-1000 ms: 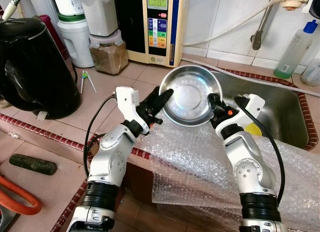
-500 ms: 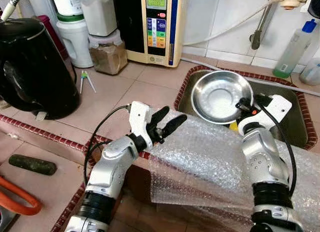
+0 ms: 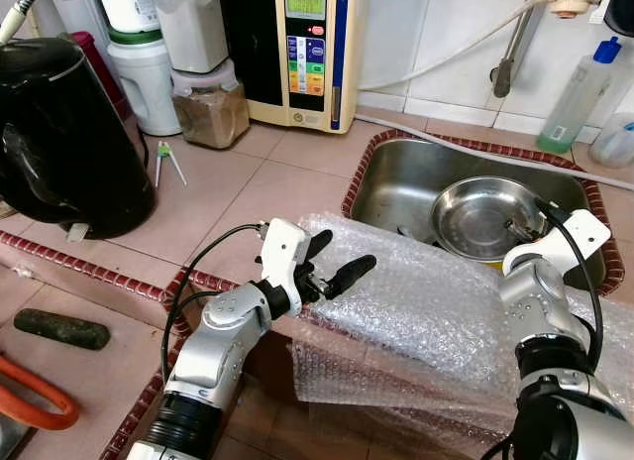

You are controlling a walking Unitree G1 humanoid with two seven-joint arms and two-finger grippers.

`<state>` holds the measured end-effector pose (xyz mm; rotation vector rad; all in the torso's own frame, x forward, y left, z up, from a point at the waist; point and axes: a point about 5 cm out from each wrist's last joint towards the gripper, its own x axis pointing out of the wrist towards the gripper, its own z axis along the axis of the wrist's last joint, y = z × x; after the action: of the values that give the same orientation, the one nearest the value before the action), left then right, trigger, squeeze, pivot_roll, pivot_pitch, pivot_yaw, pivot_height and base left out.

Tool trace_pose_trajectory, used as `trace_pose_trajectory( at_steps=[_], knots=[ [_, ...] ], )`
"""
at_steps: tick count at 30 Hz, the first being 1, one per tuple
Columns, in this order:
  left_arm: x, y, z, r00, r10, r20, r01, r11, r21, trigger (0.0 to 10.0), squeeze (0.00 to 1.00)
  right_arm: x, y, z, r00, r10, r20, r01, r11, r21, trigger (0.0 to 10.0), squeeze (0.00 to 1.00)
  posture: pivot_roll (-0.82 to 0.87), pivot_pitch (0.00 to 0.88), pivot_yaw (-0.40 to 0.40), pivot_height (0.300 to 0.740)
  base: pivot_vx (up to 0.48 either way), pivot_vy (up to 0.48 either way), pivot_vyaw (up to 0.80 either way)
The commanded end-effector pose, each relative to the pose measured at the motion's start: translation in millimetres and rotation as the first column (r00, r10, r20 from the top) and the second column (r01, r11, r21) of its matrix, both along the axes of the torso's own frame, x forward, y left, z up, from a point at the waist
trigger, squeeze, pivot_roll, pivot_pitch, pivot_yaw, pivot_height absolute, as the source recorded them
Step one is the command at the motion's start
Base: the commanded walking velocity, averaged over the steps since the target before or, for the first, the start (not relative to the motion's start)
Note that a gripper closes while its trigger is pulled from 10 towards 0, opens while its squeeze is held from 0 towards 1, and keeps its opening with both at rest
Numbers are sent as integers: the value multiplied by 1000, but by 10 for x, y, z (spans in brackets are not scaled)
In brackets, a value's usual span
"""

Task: Kitchen organization

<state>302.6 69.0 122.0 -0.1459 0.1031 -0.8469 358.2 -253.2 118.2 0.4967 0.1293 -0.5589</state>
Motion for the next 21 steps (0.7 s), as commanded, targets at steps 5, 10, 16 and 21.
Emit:
trace_pose_trajectory(
  at_steps=[5,10,16,21],
  knots=[
    [-49,-23,6,1000,-18,9,17,999,32,10000,1000,-14,104,-175,998,27,-58,-25,999,35,10000,1000,9,71,42,740,0,0,0],
    [-66,-30,-14,1000,-24,2,24,999,43,10000,1000,-10,106,-192,998,31,-55,-28,998,51,10000,1000,8,73,42,740,0,0,0],
    [-69,-41,-12,1000,-28,0,28,999,45,10000,1000,23,137,-148,998,56,-18,-55,997,53,10000,1000,7,75,41,740,0,0,0],
    [-44,-58,32,1000,-20,12,20,999,30,10000,1000,35,216,-132,992,123,-11,-123,992,-35,10000,1000,4,75,40,740,0,0,0]
  ],
)
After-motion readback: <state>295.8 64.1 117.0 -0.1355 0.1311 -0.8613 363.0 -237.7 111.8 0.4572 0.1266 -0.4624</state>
